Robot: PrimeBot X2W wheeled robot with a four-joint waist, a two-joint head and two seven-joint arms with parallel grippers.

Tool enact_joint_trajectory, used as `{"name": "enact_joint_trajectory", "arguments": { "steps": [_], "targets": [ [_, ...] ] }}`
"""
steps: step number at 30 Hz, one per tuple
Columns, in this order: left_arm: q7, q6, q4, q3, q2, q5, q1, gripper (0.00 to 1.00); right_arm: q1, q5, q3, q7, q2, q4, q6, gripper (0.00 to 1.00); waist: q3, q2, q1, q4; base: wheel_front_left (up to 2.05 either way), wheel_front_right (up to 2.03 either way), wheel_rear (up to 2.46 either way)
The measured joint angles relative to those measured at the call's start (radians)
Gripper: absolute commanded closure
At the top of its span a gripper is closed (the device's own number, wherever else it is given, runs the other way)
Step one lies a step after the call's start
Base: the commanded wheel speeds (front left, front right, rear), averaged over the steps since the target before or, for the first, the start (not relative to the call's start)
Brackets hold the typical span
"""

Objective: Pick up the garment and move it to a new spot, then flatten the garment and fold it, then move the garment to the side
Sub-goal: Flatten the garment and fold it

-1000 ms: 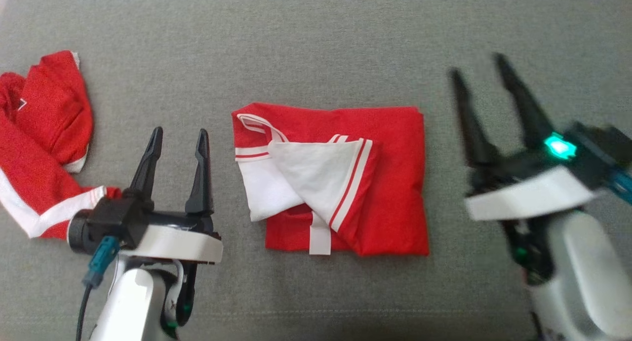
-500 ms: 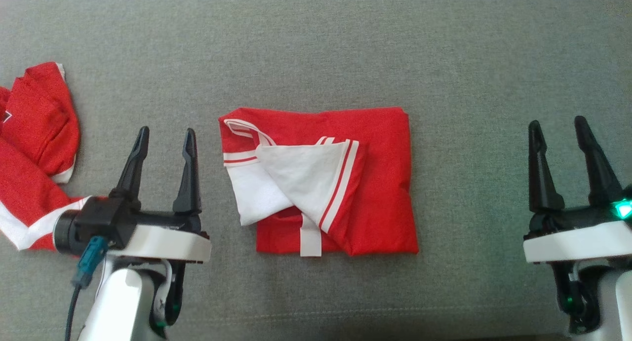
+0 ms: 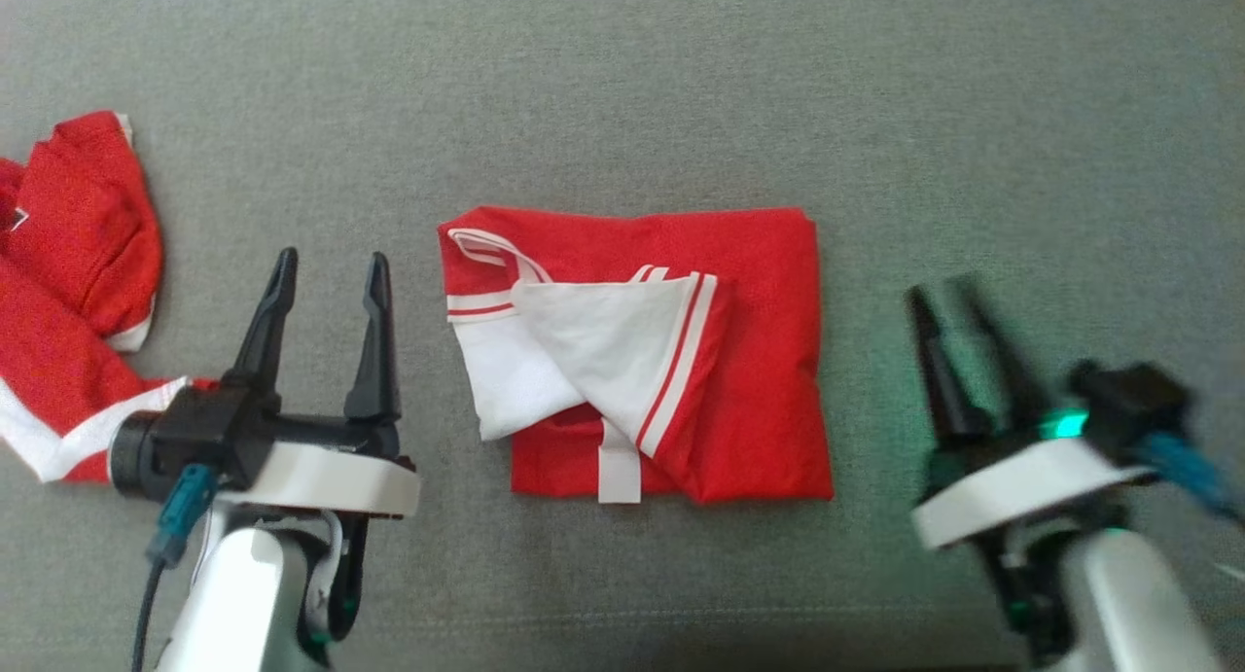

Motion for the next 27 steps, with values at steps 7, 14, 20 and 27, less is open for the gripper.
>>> {"name": "enact_joint_trajectory", "arguments": {
  "steps": [7,14,20,27],
  "targets": [
    [0.0,-0.001,0.0,-0.023,-0.004,0.0,-0.021,0.0,-0.105,0.063,0.22,0.029,0.002,0.203,0.0,1.0,0.018,0.0,0.0,0.035,0.0,0.0,0.0],
    [0.0,-0.001,0.0,-0.024,-0.015,0.0,-0.022,0.0,-0.225,0.167,0.374,0.007,0.017,0.434,0.0,1.0,0.03,0.0,0.0,0.079,0.0,0.0,0.0],
    [0.0,-0.001,0.003,-0.022,-0.022,0.0,-0.022,0.0,-0.304,0.242,0.579,-0.019,0.018,0.421,0.0,1.0,0.022,0.0,0.0,0.092,0.0,0.0,0.0],
    [0.0,-0.001,0.005,-0.021,-0.023,0.001,-0.02,0.0,-0.313,0.307,0.723,0.004,-0.039,0.362,0.0,1.0,0.013,0.0,0.0,0.082,0.0,0.0,0.0]
  ]
}}
